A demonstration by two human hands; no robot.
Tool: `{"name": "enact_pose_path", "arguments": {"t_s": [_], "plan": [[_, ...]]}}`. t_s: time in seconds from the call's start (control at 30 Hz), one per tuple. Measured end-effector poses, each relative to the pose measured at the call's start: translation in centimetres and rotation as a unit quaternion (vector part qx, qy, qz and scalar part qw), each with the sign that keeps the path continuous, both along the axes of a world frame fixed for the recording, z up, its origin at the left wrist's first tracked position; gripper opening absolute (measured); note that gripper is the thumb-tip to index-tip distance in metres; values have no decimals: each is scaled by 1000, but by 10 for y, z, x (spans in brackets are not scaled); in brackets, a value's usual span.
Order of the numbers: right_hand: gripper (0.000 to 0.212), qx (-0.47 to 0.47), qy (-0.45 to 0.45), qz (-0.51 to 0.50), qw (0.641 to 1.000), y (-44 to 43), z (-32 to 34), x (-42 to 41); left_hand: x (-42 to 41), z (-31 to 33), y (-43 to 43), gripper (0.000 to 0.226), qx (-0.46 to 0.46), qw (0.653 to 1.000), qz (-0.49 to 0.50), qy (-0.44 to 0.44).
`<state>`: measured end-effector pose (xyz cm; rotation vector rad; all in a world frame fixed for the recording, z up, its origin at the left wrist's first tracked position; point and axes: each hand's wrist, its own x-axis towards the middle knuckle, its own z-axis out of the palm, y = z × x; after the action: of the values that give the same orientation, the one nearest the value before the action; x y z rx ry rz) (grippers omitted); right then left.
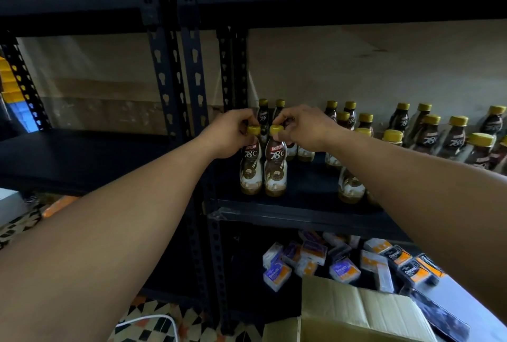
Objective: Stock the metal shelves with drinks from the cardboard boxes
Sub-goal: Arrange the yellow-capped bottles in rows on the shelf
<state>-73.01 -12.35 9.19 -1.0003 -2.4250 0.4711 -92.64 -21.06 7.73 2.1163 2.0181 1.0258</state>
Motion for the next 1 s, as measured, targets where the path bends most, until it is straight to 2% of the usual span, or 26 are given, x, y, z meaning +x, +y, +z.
{"name": "enact_pose_path", "arguments": {"t_s": [0.27, 1.0], "plan": [[29, 19, 7, 5, 1000, 8, -2, -2, 0, -1, 6, 23, 1, 1000, 9, -12], [27, -14, -10, 30, 999, 10, 4, -1, 0, 7, 7, 30, -23, 1000, 15, -1]]}}
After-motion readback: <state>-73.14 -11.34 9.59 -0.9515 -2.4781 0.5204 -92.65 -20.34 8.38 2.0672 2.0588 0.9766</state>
